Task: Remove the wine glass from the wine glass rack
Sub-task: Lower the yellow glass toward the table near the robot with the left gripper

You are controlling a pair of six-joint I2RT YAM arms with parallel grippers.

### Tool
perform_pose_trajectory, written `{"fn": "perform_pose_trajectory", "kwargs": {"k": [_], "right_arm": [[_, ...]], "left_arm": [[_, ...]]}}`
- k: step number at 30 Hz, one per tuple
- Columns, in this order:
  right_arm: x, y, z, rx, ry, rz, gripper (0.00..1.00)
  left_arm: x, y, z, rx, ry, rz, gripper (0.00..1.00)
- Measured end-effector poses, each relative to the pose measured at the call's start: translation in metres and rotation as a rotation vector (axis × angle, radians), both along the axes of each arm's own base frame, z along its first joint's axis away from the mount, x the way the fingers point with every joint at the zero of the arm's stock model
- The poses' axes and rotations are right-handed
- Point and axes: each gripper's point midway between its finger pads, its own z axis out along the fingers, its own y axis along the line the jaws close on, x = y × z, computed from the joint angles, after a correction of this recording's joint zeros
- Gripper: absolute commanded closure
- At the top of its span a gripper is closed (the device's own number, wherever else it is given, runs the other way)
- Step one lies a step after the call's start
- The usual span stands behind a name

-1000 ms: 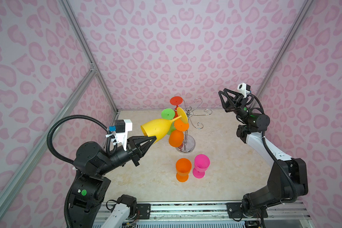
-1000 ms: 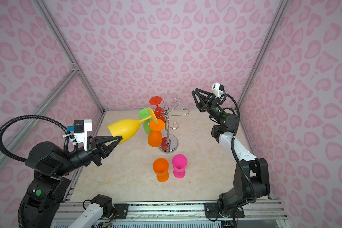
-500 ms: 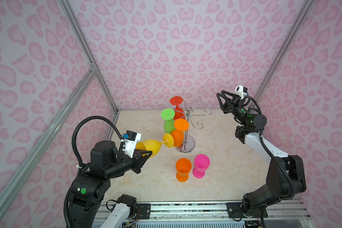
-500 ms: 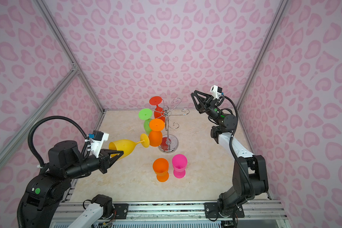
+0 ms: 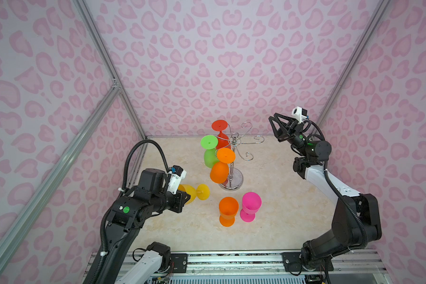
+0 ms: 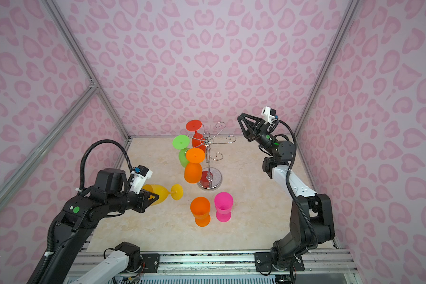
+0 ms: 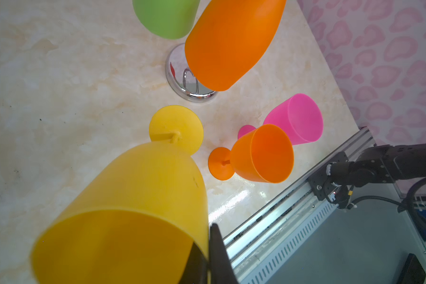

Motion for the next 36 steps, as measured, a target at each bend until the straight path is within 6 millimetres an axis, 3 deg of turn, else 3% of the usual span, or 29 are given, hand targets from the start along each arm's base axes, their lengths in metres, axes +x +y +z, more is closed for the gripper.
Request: {"fn": "perform_pose_trajectory", "kwargs": {"k": [9,19,24,36], "right_arm": [[0.009,0.001,-0.01,-0.038,0.02,-0.028,0.63],[0.016,-0.003,-0.018,-0.058,0.033,-0.052,0.63],[0.017,-0.006,-0.021,-0.057,0.041,-0.054,0.63],[0.016,-0.011,-0.023,-0.045,0.043,-0.05,0.63]], "left_arm": [[0.001,-0.022,-0.052,0.197,0.127,-0.072,0.97],[0.008,-0.042,-0.085,0.328,0.193,-0.09,0.97],[0.011,-0.049,-0.091,0.358,0.203,-0.099,0.96],[0.016,-0.056,-0.091,0.374,0.196,-0.099,0.79]]}}
